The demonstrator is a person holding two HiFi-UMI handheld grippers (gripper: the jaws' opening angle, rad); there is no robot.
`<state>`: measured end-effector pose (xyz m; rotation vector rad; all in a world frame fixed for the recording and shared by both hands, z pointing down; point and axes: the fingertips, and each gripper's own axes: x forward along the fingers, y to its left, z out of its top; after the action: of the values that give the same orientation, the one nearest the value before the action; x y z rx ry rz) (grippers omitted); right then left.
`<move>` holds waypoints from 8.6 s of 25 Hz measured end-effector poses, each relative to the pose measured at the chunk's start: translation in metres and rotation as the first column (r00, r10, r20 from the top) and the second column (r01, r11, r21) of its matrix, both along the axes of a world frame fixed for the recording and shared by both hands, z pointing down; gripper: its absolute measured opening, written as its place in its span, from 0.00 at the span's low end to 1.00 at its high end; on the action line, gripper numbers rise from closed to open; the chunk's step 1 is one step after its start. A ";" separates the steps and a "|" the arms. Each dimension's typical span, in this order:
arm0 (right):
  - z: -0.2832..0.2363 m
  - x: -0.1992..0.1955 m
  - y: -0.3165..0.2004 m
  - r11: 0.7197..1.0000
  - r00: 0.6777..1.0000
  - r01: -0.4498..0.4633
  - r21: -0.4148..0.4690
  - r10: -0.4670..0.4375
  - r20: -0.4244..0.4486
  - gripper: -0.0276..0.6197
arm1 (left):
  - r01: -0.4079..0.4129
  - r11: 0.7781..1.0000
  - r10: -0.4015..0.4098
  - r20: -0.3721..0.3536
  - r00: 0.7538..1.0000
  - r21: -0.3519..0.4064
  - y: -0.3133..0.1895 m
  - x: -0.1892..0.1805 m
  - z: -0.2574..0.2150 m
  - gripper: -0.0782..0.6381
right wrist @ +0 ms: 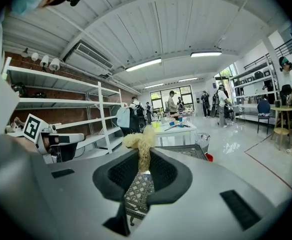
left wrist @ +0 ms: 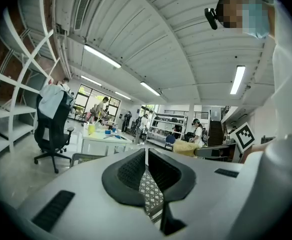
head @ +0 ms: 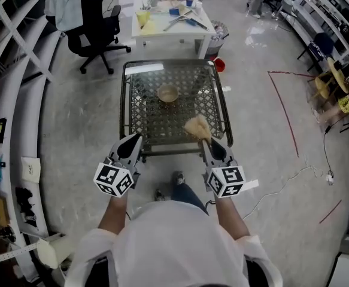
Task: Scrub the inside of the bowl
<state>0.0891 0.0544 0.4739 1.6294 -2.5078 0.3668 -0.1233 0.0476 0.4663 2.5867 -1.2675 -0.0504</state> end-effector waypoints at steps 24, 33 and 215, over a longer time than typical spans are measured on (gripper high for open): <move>0.011 0.041 -0.108 0.982 0.982 0.188 -0.024 -0.187 0.020 0.15 | 0.147 0.989 -0.147 0.007 0.989 -0.010 -0.087 0.060 0.001 0.17; 0.017 0.032 -0.147 0.986 0.987 0.161 -0.039 -0.160 0.025 0.15 | 0.126 0.991 -0.126 0.003 0.992 -0.032 -0.134 0.050 0.011 0.17; 0.036 -0.083 -0.229 0.904 0.893 0.404 -0.140 -0.423 -0.152 0.15 | 0.178 0.972 -0.144 0.209 0.967 -0.154 -0.279 0.056 0.025 0.18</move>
<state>0.0065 -0.1745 0.5100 0.9966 -2.5548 0.2791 -0.0672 -0.2319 0.4912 2.3843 -1.4790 0.2793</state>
